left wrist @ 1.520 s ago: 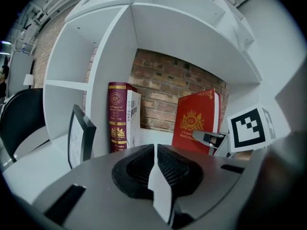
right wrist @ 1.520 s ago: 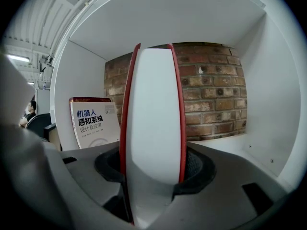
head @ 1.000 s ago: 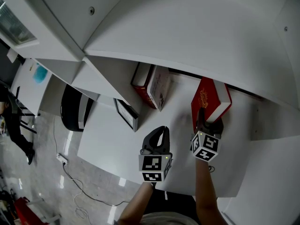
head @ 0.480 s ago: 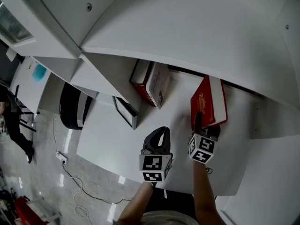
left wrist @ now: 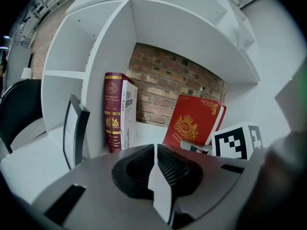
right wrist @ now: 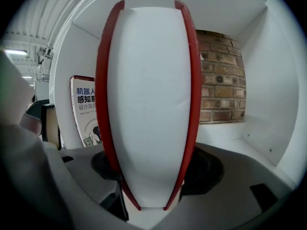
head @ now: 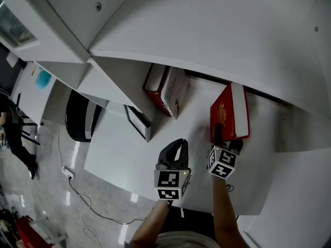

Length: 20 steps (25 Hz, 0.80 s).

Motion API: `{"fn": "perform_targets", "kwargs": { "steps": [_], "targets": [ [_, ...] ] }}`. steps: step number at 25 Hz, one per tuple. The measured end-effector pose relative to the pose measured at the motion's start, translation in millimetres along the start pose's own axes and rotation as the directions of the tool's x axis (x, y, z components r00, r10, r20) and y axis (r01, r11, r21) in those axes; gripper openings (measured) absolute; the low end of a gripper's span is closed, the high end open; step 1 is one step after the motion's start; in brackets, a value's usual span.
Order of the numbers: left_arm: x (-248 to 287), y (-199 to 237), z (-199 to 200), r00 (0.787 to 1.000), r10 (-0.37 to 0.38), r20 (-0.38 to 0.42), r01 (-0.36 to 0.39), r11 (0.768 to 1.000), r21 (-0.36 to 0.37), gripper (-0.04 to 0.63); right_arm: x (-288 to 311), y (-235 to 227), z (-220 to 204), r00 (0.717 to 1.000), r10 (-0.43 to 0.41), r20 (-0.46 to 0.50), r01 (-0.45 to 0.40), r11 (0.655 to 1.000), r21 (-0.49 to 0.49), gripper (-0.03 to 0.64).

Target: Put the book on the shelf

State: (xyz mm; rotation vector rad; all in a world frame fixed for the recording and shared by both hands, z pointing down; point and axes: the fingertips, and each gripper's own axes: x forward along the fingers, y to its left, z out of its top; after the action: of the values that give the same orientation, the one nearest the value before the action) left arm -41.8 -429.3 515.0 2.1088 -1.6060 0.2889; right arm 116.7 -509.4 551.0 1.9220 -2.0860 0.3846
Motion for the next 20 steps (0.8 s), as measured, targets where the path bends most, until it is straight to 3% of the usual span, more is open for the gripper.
{"fn": "perform_targets", "kwargs": {
  "steps": [4,20],
  "targets": [
    [-0.1,1.3,1.3,1.000,-0.002,0.005,0.002,1.000,0.001,0.032,-2.9,0.6,-1.7,1.000,0.016,-0.010,-0.016,1.000,0.021,0.325],
    [-6.3,-2.1,3.1,1.000,-0.007,0.010,0.007,1.000,0.004,0.032,-43.4,3.6,-15.3,1.000,-0.016,-0.027,0.017,1.000,0.021,0.327]
  ]
}}
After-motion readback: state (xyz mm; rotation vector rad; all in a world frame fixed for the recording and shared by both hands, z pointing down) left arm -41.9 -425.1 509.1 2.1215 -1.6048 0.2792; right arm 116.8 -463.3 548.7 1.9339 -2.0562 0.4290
